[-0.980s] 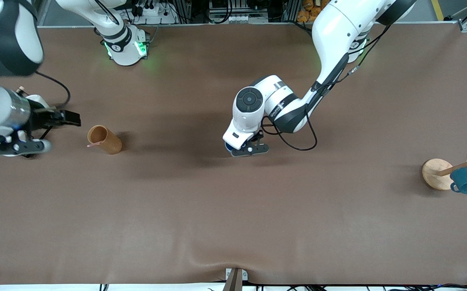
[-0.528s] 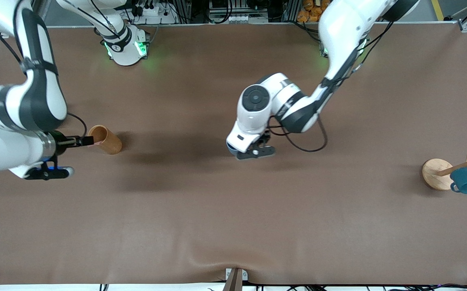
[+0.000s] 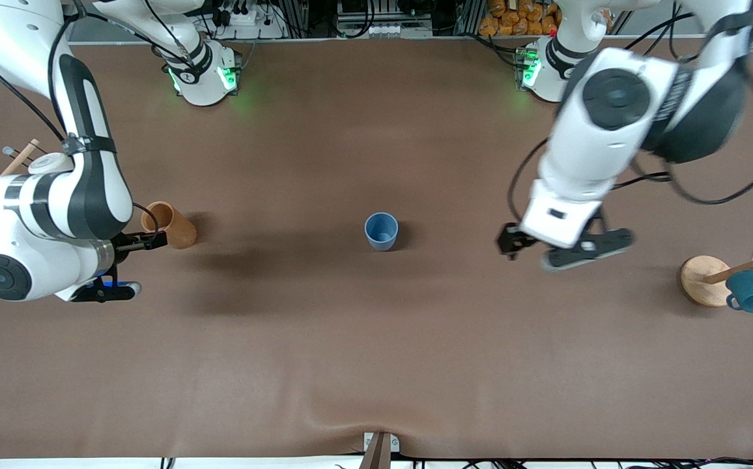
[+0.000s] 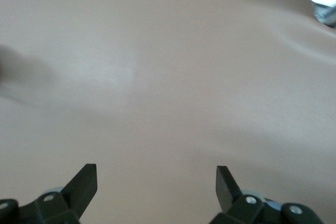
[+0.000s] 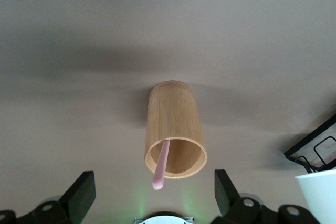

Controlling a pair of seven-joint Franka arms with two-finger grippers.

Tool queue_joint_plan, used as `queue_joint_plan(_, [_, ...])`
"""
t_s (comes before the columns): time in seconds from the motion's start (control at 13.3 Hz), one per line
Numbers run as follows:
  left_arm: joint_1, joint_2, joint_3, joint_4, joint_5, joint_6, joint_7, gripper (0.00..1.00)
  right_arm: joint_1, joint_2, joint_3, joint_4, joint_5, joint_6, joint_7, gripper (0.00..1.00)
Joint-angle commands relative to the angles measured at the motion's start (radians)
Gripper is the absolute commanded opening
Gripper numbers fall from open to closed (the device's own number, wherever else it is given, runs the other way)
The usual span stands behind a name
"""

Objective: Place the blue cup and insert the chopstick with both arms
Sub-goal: 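Set down the blue cup while the right gripper reaches the bamboo cup, then grasp the pink chopstick while the left gripper returns to rest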

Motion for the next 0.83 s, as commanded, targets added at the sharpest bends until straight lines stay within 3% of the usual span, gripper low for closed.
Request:
queue_joint_plan(0.0, [0.064, -0.075, -0.012, -0.029, 0.000, -0.072, 0.065, 1.00, -0.006, 0.010, 0.007, -0.004, -0.014, -0.009, -0.006, 1.00])
queue_joint_plan(0.15, [0.107, -0.109, -0.008, -0.026, -0.044, -0.089, 0.113, 1.00, -0.006, 0.010, 0.007, -0.015, -0.013, -0.014, -0.006, 0.66])
queue_joint_plan(0.3, [0.168, -0.117, -0.009, 0.000, -0.116, -0.116, 0.172, 1.00, -0.005, 0.010, 0.007, -0.015, -0.013, -0.025, -0.007, 0.57])
queue_joint_plan(0.6, [0.187, -0.150, 0.008, 0.020, -0.131, -0.156, 0.295, 1.00, -0.005, 0.010, 0.007, -0.015, -0.013, -0.026, -0.009, 0.48])
queue_joint_plan(0.75, [0.164, -0.178, 0.093, 0.018, -0.159, -0.162, 0.373, 1.00, -0.005, 0.009, 0.007, -0.015, -0.013, -0.026, -0.009, 0.21])
